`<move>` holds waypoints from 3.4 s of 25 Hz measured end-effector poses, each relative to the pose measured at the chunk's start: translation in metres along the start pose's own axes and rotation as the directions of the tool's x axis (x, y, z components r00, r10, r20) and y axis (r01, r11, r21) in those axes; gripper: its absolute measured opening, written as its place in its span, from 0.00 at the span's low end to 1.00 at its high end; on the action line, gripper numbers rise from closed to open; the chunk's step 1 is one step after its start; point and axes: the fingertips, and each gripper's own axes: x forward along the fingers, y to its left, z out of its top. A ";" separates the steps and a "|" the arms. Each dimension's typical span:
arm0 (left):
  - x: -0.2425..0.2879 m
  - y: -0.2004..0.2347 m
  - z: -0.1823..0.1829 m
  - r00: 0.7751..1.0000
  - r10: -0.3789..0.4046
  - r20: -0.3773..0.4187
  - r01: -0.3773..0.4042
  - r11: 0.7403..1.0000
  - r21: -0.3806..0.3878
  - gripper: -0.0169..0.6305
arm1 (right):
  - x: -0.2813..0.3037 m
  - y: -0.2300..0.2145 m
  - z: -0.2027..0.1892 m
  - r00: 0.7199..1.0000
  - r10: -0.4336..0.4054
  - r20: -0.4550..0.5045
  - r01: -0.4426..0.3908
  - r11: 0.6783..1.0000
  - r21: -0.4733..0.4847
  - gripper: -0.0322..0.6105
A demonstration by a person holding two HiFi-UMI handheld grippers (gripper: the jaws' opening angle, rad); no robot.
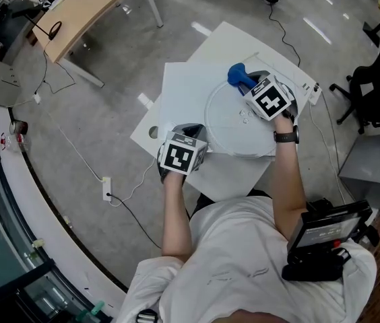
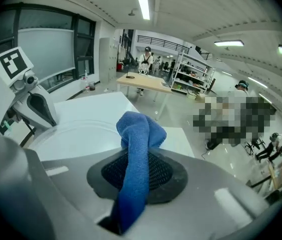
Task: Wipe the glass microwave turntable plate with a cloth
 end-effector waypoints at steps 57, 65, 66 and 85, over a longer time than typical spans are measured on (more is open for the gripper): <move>0.012 -0.028 0.023 0.996 -0.088 0.015 0.088 0.996 0.022 0.03 | 0.004 0.066 0.017 0.980 0.185 0.067 -0.171 0.970 -0.170 0.15; 0.010 -0.024 0.022 0.997 -0.070 0.020 0.070 0.997 0.015 0.03 | -0.014 -0.019 -0.020 0.998 -0.060 0.024 0.062 0.996 -0.067 0.15; 0.010 -0.023 0.022 0.997 -0.069 0.022 0.069 0.998 0.014 0.03 | -0.020 -0.025 -0.029 0.997 -0.072 0.012 0.073 0.995 -0.062 0.15; 0.011 -0.016 0.027 0.999 -0.025 0.024 0.024 0.999 0.026 0.03 | -0.121 0.069 -0.130 0.915 0.323 -0.240 -0.393 0.845 -0.362 0.16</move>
